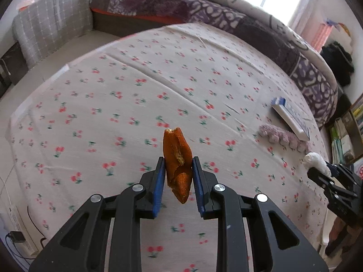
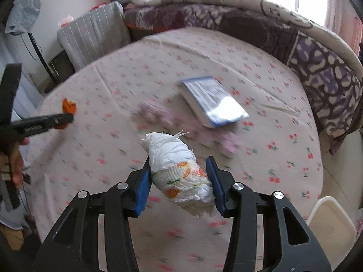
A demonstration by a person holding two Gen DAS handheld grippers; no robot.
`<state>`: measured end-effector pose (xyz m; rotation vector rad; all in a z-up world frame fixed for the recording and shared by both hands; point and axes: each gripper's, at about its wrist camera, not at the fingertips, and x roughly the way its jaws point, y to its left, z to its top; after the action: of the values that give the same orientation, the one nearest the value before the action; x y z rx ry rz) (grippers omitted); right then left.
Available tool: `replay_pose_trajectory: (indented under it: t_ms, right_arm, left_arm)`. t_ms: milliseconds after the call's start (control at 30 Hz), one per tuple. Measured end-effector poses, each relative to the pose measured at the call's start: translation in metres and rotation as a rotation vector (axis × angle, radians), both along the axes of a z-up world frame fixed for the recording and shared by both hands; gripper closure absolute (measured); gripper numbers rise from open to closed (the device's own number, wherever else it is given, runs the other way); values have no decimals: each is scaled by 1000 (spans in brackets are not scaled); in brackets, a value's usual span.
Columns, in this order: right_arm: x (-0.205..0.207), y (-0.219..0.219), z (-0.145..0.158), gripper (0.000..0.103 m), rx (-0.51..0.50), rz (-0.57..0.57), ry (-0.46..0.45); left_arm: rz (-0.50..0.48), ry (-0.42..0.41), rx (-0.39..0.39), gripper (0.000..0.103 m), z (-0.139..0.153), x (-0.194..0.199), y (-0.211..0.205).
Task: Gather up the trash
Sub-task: 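Grasp the white rolled diaper with the right tool while the left tool lifts the peel, then carry the white rolled diaper over the bin and open the right tool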
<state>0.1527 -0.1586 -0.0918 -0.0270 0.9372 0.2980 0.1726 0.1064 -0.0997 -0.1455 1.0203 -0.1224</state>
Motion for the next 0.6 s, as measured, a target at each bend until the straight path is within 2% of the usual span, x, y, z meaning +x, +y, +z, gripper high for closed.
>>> replay_pose_trajectory:
  t_ms: [167, 300, 600]
  right_arm:
    - [-1, 38, 17, 59, 36, -48, -67]
    - [-4, 55, 28, 58, 64, -143, -111]
    - [-33, 78, 42, 58, 28, -348, -189]
  left_arm:
    - [55, -39, 11, 79, 8, -6, 21]
    - [89, -81, 40, 79, 17, -15, 35]
    - [160, -172, 126, 79, 33, -38, 47]
